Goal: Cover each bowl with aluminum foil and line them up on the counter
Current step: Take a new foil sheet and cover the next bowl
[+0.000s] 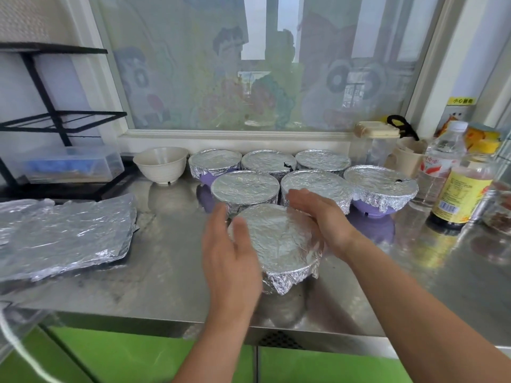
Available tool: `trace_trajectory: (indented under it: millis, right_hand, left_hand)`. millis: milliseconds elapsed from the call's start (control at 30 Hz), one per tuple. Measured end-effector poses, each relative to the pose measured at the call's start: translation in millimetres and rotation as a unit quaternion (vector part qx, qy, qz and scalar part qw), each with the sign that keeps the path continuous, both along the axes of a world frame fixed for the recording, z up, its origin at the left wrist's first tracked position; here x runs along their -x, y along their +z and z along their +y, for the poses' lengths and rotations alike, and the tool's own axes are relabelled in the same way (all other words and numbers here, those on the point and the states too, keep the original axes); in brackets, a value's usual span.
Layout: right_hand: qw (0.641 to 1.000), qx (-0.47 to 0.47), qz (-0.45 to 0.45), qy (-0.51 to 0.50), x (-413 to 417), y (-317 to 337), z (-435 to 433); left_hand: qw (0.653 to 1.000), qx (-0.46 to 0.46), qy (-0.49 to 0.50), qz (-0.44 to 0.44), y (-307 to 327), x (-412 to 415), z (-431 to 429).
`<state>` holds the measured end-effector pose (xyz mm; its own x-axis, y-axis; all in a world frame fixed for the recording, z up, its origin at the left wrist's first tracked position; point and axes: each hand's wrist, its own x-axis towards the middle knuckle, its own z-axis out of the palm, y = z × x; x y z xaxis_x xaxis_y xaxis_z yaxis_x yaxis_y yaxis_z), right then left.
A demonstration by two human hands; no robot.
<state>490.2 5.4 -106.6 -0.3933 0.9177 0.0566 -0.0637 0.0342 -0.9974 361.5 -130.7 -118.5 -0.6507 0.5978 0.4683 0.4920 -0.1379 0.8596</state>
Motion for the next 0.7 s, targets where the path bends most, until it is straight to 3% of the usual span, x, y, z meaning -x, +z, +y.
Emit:
trace_trajectory:
  millis: [67,133,233,467,567,633,700]
  right_hand:
    - [0.996,-0.018,-0.070,0.053,7,6,5]
    - [0.989,-0.011,-0.116,0.087,12,10,4]
    - [0.985,-0.025,-0.156,0.063,11,7,3]
    - [0.988,-0.084,-0.119,-0.050,6,-18,-23]
    - [0.966,-0.223,-0.098,-0.084,-16,-10,-37]
    - [0.932,-0.357,-0.069,-0.013,-37,-4,-46]
    - [0.887,-0.441,-0.121,0.071,-52,-11,-50]
  left_hand:
    - [0.967,0.077,-0.001,0.241,5,-19,-4]
    - [0.913,0.168,0.014,0.371,-1,-34,1]
    - [0.894,0.215,0.012,0.393,-11,-25,8]
    - [0.914,0.008,-0.064,0.402,-26,25,11]
    - [0.914,-0.063,-0.079,0.393,-20,32,-1]
    - [0.902,-0.099,-0.085,0.410,-15,25,-16]
    - [0.889,-0.095,-0.102,0.436,-18,14,-24]
